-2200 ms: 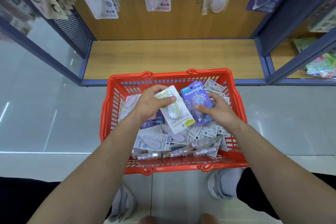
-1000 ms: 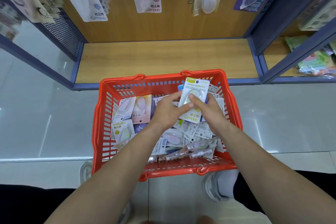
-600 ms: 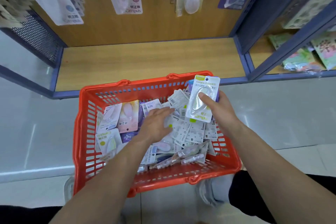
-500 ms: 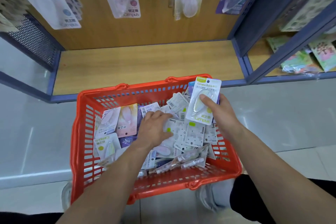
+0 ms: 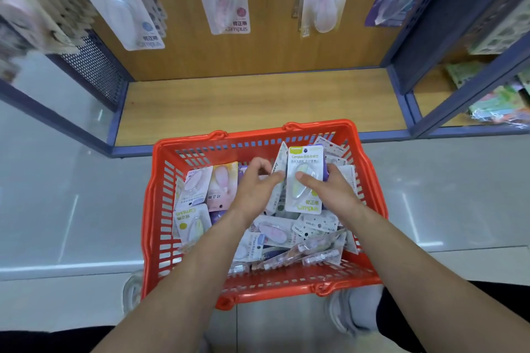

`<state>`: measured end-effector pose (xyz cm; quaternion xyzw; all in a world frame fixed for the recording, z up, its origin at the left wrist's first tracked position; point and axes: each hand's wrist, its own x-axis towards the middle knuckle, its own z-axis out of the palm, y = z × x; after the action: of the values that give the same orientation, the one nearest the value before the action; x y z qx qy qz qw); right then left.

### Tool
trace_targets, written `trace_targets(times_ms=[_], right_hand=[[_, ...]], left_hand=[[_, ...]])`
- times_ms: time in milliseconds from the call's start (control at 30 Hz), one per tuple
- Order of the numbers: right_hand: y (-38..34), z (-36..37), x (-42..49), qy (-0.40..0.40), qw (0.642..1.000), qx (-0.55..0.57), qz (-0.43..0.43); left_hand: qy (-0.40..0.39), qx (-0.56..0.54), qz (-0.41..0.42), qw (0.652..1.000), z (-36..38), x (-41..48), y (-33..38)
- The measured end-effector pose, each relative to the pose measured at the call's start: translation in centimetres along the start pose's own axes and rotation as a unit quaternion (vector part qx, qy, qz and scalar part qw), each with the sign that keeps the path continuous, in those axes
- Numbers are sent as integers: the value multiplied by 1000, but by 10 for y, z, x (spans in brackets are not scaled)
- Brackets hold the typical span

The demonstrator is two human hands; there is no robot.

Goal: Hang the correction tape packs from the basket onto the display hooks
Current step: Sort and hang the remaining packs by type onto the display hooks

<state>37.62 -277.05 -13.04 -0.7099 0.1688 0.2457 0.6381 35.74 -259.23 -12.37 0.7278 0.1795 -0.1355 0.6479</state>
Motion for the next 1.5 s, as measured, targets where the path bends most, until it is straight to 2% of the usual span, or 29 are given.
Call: trace_targets(times_ms=[133,267,467,833,1000,1167,1333,1500], right_hand=[[-5,5,-4,-25,1000,6,2],[-7,4,-5,-38,999,33,-10],[-5,-2,-3,-36,999,21,-12],[-23,-6,-12,-64,997,7,-44],[-41,-1,-19,-51,997,-1,-65],[-69,5,-36,-54,994,-17,-92],[-110,10,-57,-80,988,-41,-123],[-171,16,-79,-117,977,-69,-167]], left_hand=[[-42,-29,-11,999,0,-4,8],[-26,5,11,1000,-2,-3,4],[-8,25,-37,999,-2,-1,11],[25,-2,-11,1000,-8,-4,22],[55,-39,49,997,-16,-13,47],[-13,-76,38,996,-32,-32,78],[-38,-31,60,997,-61,-56,129],[16,50,85,995,-124,-71,176]])
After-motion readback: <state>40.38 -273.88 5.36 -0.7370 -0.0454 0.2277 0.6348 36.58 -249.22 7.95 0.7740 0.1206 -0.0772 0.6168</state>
